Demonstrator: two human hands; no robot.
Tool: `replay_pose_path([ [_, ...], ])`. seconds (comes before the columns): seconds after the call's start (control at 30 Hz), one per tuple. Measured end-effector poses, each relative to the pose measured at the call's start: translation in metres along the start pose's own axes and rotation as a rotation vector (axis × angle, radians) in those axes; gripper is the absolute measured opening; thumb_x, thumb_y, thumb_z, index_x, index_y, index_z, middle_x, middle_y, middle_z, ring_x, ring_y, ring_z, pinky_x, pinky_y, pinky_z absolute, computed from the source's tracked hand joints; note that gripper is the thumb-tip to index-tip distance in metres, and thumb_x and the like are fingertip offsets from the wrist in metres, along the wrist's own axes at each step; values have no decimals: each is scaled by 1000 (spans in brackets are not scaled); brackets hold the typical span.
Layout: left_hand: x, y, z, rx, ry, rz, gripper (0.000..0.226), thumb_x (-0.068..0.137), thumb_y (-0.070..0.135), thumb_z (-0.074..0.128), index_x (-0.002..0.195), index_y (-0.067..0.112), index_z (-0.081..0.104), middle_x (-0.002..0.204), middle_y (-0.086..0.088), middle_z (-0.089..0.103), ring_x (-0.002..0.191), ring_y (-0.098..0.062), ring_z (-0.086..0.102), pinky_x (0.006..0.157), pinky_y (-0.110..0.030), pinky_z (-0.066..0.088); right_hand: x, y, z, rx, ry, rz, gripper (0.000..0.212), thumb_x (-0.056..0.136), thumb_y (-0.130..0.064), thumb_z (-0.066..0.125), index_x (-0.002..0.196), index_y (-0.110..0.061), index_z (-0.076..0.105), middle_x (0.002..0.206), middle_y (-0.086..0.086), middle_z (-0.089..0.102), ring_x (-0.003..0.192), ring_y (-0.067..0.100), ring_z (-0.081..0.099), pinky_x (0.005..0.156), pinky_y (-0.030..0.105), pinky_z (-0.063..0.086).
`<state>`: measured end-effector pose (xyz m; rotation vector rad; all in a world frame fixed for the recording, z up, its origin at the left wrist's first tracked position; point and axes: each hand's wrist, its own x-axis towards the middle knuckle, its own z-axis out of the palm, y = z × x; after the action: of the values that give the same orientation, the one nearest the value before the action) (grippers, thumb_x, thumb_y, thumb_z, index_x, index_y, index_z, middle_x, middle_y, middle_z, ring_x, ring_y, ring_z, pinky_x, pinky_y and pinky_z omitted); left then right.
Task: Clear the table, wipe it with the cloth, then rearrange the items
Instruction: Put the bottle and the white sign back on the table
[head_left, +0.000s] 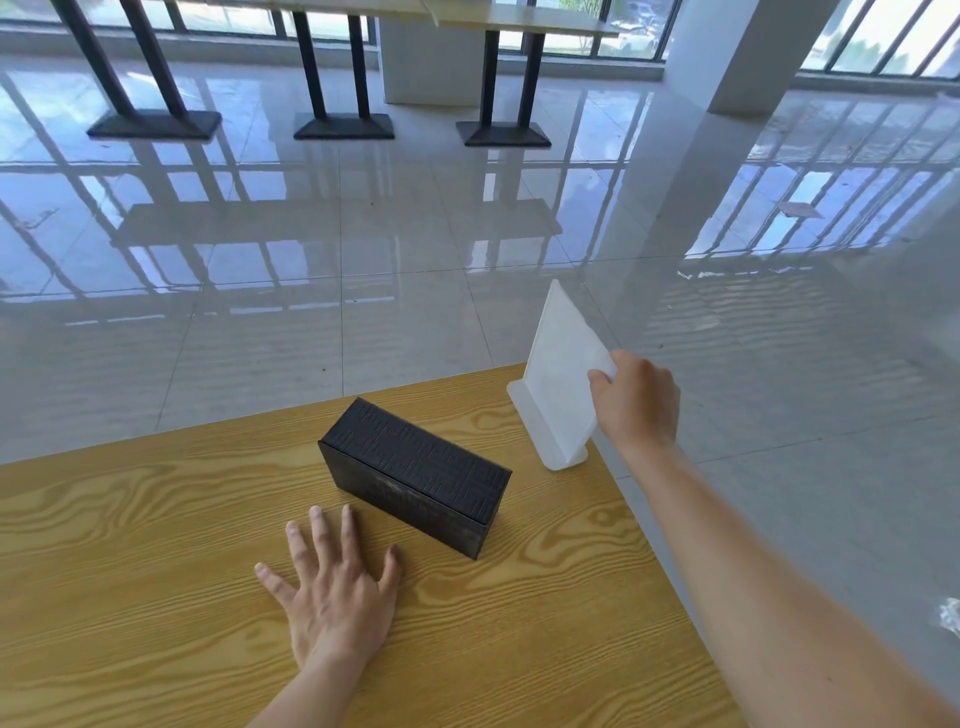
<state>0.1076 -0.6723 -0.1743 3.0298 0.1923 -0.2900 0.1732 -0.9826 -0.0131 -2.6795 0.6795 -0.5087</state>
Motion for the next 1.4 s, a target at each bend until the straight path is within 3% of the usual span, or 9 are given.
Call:
replay_pose_path([
  [0.37, 1, -1, 3, 2, 7, 2, 85, 83, 75, 1, 155, 29, -2, 164, -3, -7, 148, -29, -17, 112, -66, -8, 14, -7, 6, 10, -3, -15, 19, 88, -17, 58, 72, -10, 50, 78, 20, 68, 78, 42, 60, 66, 40, 43],
  [0.5, 1, -1, 2, 3, 6, -1, 85, 83, 76, 1, 155, 30, -2, 164, -3, -6, 148, -30, -16, 112, -66, -7, 18, -8, 7, 0, 1, -18, 18, 89, -17, 60, 74, -8, 53, 81, 20, 68, 80, 42, 61, 63, 37, 39],
  [0.6, 1, 0, 2, 9, 11, -1, 85, 83, 76, 1, 155, 30, -4, 164, -3, -7, 148, -30, -15, 112, -66, -8, 20, -8, 8, 2, -4, -12, 16, 89, -18, 59, 80, -4, 60, 81, 19, 69, 80, 42, 61, 65, 39, 44],
  [0.77, 1, 1, 2, 4, 11, -11, 85, 84, 76, 3, 155, 31, -2, 165, -2, -5, 149, -29, -14, 113, -65, -6, 20, -8, 9, 19, -4, -7, 15, 86, -16, 60, 76, -5, 59, 76, 19, 67, 76, 41, 60, 62, 37, 39],
  [0.93, 1, 2, 1, -9, 10, -7, 85, 84, 76, 4, 155, 31, -2, 164, -2, -7, 148, -29, -15, 112, -65, -7, 21, -8, 8, 23, -19, -5, 13, 86, -16, 58, 78, -5, 61, 75, 17, 67, 76, 41, 60, 65, 38, 43],
  [1.13, 1, 2, 0, -12, 9, -6, 84, 84, 76, 5, 155, 30, -2, 164, -2, -7, 148, -29, -15, 112, -65, -7, 15, -6, 11, 53, -39, -1, 12, 88, -15, 61, 95, -5, 57, 85, 16, 69, 83, 40, 62, 70, 40, 45],
  [1.3, 0, 1, 1, -4, 0, -9, 84, 84, 76, 4, 155, 30, -5, 164, -2, -8, 148, -29, -16, 112, -65, -7, 12, -7, 8, 102, -45, 5, 32, 90, -18, 64, 120, -10, 56, 100, 14, 71, 94, 37, 62, 76, 39, 44],
  [1.4, 1, 1, 0, 0, 2, -9, 85, 84, 75, 4, 155, 30, -5, 164, -2, -8, 148, -29, -16, 112, -66, -7, 10, -9, 4, 123, -42, 9, 37, 90, -20, 65, 124, -12, 54, 105, 13, 71, 97, 35, 63, 78, 38, 45],
])
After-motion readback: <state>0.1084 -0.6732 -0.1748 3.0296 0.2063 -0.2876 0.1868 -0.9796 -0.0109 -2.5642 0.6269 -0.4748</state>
